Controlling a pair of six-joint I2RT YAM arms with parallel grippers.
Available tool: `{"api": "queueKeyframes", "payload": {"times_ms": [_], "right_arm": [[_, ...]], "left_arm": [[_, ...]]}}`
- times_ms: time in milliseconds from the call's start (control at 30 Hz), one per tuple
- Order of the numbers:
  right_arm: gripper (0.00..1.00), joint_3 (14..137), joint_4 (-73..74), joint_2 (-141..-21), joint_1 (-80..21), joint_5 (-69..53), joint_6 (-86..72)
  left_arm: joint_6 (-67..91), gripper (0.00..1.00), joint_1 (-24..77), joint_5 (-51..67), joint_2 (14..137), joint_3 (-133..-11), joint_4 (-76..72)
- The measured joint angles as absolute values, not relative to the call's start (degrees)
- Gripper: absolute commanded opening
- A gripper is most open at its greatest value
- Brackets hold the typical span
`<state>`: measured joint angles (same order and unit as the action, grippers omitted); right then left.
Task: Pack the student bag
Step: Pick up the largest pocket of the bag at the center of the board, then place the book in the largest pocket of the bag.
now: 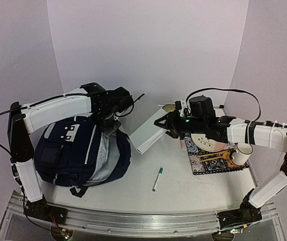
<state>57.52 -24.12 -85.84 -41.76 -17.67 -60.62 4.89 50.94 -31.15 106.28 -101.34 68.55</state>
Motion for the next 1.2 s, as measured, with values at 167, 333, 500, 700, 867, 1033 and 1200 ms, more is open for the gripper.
{"api": "queueKeyframes", "payload": {"times_ms": [167, 333, 500, 700, 867, 1033, 1200], "right_arm": [[0.24, 60.2, -23.7, -88.2, -41.8, -23.9, -59.7], [0.24, 63.2, -23.6, -92.6, -42.0, -30.2, -59.2], [0.24, 66.5, -23.6, -97.3, -43.4, -34.7, -59.0], [0.24, 71.2, -23.6, -101.3, -44.9, -36.4, -58.9], [0.24, 73.1, -23.5, -102.9, -45.0, -36.5, -60.1], [0.24, 74.3, -25.0, -104.6, -45.1, -37.0, -62.5], [0.24, 74.7, -27.8, -106.6, -45.5, -36.8, -64.9]], "left_arm": [[5.2, 0.0, 50.9, -35.3, 107.7, -104.6, 71.2], [6.1, 0.0, 50.9, -37.8, 108.5, -107.2, 73.6], [6.5, 0.0, 50.7, -38.4, 110.9, -112.7, 75.8], [5.2, 0.0, 52.4, -39.4, 116.3, -122.5, 78.6], [3.2, 0.0, 56.4, -39.6, 118.3, -126.8, 78.6], [1.7, 0.0, 58.5, -38.8, 118.3, -129.0, 76.8], [1.5, 0.0, 58.4, -37.6, 118.1, -128.9, 75.6]]}}
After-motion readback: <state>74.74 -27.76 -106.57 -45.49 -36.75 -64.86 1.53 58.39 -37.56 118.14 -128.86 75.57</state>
